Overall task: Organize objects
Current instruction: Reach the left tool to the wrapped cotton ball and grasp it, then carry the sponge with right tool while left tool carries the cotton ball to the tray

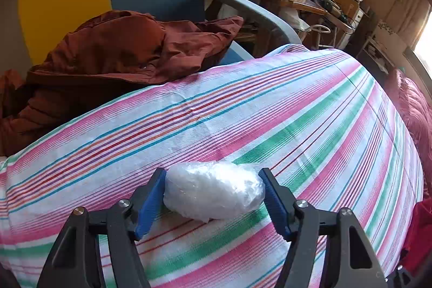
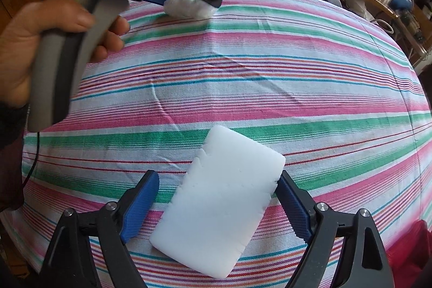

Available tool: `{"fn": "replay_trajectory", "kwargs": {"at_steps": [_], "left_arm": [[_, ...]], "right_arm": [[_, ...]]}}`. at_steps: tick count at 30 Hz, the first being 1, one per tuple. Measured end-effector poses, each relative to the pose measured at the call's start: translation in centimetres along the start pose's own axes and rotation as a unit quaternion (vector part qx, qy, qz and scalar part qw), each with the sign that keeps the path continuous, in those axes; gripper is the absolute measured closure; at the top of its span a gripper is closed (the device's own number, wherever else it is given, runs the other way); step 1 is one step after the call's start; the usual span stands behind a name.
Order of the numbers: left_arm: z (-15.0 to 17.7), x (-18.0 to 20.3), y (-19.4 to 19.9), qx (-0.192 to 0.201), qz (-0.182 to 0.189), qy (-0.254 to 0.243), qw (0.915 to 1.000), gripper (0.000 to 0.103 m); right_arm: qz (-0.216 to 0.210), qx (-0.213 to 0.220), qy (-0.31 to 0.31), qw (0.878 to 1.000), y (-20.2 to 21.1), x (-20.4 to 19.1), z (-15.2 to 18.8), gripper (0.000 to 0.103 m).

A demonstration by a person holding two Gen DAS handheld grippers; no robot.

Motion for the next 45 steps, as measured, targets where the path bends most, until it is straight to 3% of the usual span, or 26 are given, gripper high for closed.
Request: {"fn": "replay_trajectory", "kwargs": {"at_steps": [4, 12, 17, 29, 34, 42, 45], "left_arm": [[1.0, 0.1, 1.8, 0.016, 0.009, -0.005, 0.9998, 0.039], [6.1, -0.2, 7.1, 0.031, -0.016, 0.009, 0.9994, 0.04], [9.3, -0.5, 11.3, 0.041, -0.025, 0.026, 0.9985, 0.04], [14.6, -0.3, 17.2, 0.047, -0.038, 0.041, 0.9974, 0.04], [15.9, 0.3, 19.3, 0.061, -0.044, 0.034, 0.9966, 0.039], [17.0, 0.6, 22.9, 0.093, -0.055, 0.029, 0.9938, 0.039], [17.1, 0.4, 24.4, 0.106, -0.058, 0.033, 0.9921, 0.039]], "right_arm": [[0.003, 0.002, 0.001, 1.0, -0.1, -0.1, -0.1, 0.018], [0.005, 0.007, 0.005, 1.0, 0.1, 0.0, 0.1, 0.021], [0.002, 0.016, 0.01, 1.0, 0.2, 0.1, -0.2, 0.031], [-0.015, 0.01, 0.019, 1.0, 0.3, 1.3, -0.5, 0.031], [-0.017, 0.01, 0.016, 1.0, 0.4, 2.1, -0.5, 0.036], [-0.011, 0.01, 0.031, 0.999, 0.4, 2.1, 0.0, 0.033], [-0.014, 0.008, 0.038, 0.999, 0.5, 1.7, 0.6, 0.024]]}}
Point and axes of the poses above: each gripper's, at about its wrist camera, not at the fingertips, and y roughly against the way its jaws point, x to its right, z to its underside, the point moved 5 cm from there along -y, roughly the way its jaws point, and after that the axes turned 5 degrees about x, right-handed, at the moved point
